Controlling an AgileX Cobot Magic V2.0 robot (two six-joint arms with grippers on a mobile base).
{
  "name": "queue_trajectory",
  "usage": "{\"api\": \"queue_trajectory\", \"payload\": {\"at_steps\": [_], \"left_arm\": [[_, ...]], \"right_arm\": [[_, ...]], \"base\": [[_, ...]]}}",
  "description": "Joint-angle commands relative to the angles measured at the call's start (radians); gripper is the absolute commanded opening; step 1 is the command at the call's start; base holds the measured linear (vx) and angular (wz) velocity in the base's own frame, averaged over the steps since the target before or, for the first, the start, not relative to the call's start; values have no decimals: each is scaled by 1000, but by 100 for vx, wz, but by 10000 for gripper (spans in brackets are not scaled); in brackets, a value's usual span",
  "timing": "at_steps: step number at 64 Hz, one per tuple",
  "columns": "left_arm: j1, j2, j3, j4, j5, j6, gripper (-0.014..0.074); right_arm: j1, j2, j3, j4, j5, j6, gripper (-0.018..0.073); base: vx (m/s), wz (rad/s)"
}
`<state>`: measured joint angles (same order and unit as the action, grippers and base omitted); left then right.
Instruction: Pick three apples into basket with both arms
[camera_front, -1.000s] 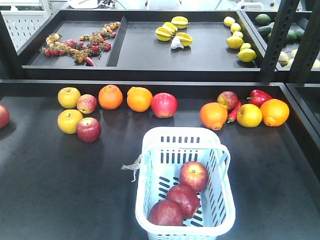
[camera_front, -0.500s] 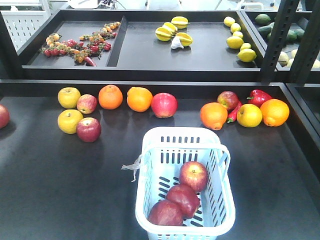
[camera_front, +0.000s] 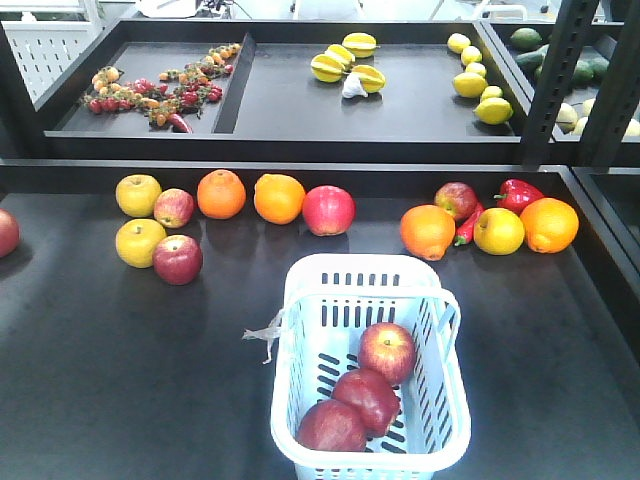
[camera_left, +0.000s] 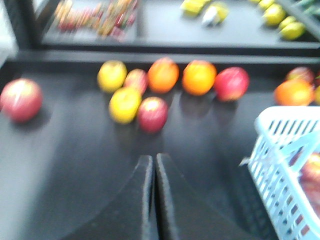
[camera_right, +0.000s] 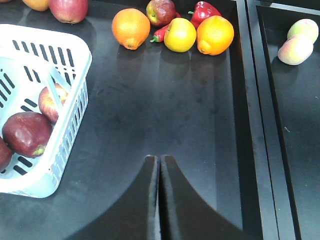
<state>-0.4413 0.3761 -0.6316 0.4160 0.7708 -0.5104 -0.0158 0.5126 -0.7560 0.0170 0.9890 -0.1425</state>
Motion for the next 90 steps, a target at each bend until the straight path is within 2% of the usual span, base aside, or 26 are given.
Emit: {"api": "queue_trajectory", "payload": {"at_steps": [1,10,15,23,29,47,60,90], "left_arm": [[6,-50,61,16,-200,70,-8],[74,-149,237,-71,-428,158,-8],[133,-201,323,-171,-536,229,-8],[238,-269,448,-372,-681,378,-8],[298,-300,519,-445,-748,428,-8],[365,-387,674,-443,-812,412,-8],[394,-405,679,-433,-781,394,-8],[395,-404,679,-434,-780,394,-8]], "right_arm": [[-5,4,-25,-8,-57,3,-9],[-5,4,-25,-8,-53,3,-9],[-5,4,-25,-8,-53,3,-9],[-5,4,-25,-8,-53,3,-9],[-5,4,-25,-8,-53,3,-9],[-5,4,-25,-8,-54,3,-9],[-5,4,-25,-8,-53,3,-9],[-5,4,-25,-8,-54,3,-9]], "base": [[0,0],[0,0],[0,0],[0,0],[0,0],[0,0],[0,0],[0,0]]}}
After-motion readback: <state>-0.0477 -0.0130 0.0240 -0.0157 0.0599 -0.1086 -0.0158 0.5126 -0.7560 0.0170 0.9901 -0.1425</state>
